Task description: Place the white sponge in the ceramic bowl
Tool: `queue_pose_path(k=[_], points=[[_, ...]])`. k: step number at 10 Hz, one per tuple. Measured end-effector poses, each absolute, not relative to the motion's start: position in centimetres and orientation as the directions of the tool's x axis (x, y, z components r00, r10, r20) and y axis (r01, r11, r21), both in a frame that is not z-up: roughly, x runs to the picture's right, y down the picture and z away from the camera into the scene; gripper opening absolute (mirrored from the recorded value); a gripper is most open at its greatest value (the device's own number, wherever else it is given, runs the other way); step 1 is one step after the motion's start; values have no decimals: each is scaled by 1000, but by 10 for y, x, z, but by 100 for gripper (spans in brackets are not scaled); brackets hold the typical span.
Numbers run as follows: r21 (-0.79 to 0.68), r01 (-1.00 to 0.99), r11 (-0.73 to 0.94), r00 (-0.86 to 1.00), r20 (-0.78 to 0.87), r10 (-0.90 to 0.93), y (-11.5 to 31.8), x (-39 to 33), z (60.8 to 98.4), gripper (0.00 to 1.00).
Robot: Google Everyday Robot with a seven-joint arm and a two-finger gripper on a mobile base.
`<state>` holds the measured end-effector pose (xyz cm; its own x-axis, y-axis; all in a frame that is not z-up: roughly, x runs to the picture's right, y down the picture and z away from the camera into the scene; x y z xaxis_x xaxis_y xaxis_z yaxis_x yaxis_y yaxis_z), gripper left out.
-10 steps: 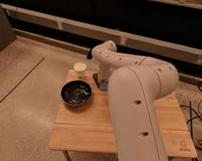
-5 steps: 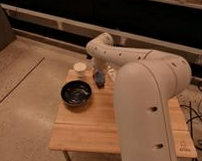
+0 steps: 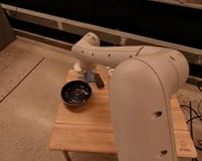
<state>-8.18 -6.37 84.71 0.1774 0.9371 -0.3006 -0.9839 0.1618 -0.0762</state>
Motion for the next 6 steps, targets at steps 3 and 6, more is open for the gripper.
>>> queue_pose_path(k=[3,6], points=[[-88,-977,195,213,-317,924,-37,-112,848,0],[-86,-970,226,242,-360,901,-7,-127,859,0]])
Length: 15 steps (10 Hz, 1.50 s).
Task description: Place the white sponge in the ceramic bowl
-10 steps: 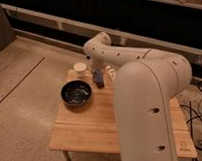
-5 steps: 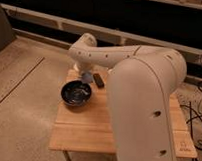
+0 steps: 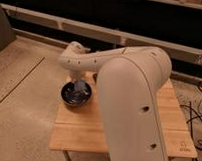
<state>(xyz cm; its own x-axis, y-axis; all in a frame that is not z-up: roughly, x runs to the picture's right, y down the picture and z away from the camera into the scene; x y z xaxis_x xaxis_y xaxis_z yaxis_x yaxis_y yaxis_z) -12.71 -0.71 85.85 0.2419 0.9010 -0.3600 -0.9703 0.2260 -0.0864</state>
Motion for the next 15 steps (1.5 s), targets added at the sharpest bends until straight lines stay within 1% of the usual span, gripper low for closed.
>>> queue_pose_path(k=[5,11,12,13,14,15], points=[[-97,-958,272,286,-444,849,26,-136,893,0],[-130,-963,235,268,-527,807,41,-132,927,0],[-138,-964,228,266,-536,801,41,-135,932,2],[-141,-964,225,265,-540,799,41,-136,933,7],[-143,-964,222,264,-546,795,40,-137,935,17],[-148,-965,219,264,-548,794,38,-138,938,31]])
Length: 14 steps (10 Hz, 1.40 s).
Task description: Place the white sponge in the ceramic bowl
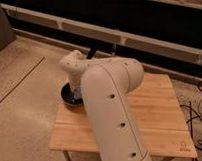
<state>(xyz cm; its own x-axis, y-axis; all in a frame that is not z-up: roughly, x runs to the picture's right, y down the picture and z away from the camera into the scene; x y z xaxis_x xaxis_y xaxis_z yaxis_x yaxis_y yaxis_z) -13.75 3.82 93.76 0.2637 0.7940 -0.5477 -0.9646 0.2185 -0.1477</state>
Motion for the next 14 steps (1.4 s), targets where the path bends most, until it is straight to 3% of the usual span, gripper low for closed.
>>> queue_pose_path(k=[3,4,14], points=[[-149,-967,206,255,-560,789,39,-137,941,58],[-149,-969,197,247,-566,786,41,-136,942,61],[-180,-967,183,252,-523,815,21,-141,929,61]])
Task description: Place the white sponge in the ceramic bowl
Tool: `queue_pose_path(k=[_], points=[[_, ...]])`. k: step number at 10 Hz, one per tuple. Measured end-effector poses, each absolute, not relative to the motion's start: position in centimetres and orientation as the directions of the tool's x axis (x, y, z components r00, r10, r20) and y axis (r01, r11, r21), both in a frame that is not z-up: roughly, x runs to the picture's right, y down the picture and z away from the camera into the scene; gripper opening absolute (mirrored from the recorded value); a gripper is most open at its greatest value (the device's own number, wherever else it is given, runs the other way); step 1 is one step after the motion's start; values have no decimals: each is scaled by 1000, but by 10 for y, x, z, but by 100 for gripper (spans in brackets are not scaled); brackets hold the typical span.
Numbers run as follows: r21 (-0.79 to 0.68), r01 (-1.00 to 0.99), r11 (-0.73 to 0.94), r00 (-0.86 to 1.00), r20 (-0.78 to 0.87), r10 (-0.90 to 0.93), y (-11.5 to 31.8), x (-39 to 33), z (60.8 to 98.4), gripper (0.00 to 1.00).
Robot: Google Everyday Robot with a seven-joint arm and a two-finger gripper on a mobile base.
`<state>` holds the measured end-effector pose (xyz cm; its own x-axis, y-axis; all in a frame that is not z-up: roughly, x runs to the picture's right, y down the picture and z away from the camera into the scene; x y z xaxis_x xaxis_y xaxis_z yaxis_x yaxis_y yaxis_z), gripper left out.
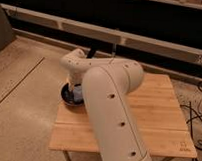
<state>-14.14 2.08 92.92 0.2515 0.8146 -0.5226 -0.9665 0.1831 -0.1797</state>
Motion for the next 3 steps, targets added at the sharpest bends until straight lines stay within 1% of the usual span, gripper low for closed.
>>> queue_pose_path(k=[3], points=[[-199,-969,148,223,-434,873,-18,-134,905,61]])
